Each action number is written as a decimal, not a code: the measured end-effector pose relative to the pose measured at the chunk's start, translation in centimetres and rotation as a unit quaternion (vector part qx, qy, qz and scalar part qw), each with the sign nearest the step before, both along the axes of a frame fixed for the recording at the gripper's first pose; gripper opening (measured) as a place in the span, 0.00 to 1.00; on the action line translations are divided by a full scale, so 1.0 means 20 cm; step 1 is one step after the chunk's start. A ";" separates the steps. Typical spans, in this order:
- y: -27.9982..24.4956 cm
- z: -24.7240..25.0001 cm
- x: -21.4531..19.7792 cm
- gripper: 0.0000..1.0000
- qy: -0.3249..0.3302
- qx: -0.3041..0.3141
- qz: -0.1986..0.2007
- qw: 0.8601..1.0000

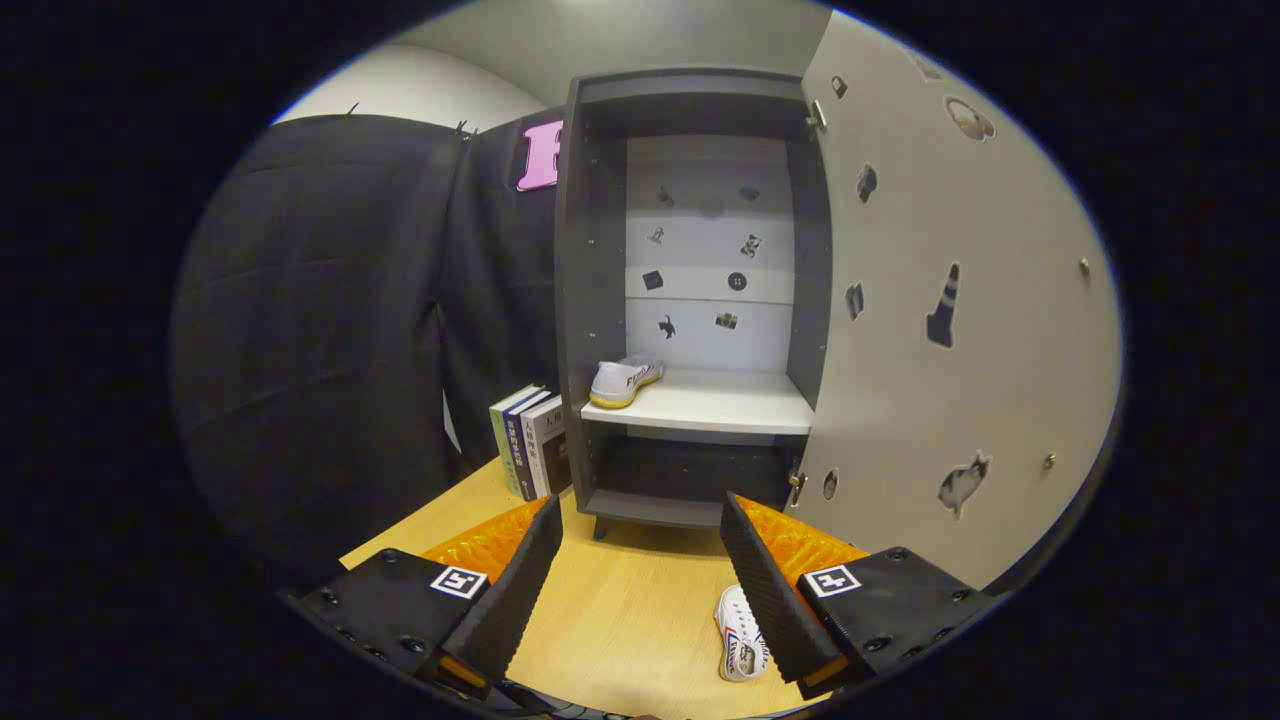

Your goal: Open the shoe cabinet door, grab the shoes and put them into the shoe cabinet, then close the shoe cabinet door.

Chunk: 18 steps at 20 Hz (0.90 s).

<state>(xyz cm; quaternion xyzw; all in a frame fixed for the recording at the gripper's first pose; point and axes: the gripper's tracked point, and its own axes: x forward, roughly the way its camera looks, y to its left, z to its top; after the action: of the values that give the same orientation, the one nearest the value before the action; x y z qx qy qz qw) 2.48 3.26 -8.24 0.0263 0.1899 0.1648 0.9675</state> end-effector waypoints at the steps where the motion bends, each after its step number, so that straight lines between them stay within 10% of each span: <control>1: 0.02 -0.06 0.04 0.99 0.011 0.000 0.005 1.000; 18: -0.19 -1.48 0.15 0.99 0.231 -0.144 0.037 0.962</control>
<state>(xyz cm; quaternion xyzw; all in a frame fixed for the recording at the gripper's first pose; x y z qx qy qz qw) 5.56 -0.57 -37.76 -0.0836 0.4305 0.1611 0.8842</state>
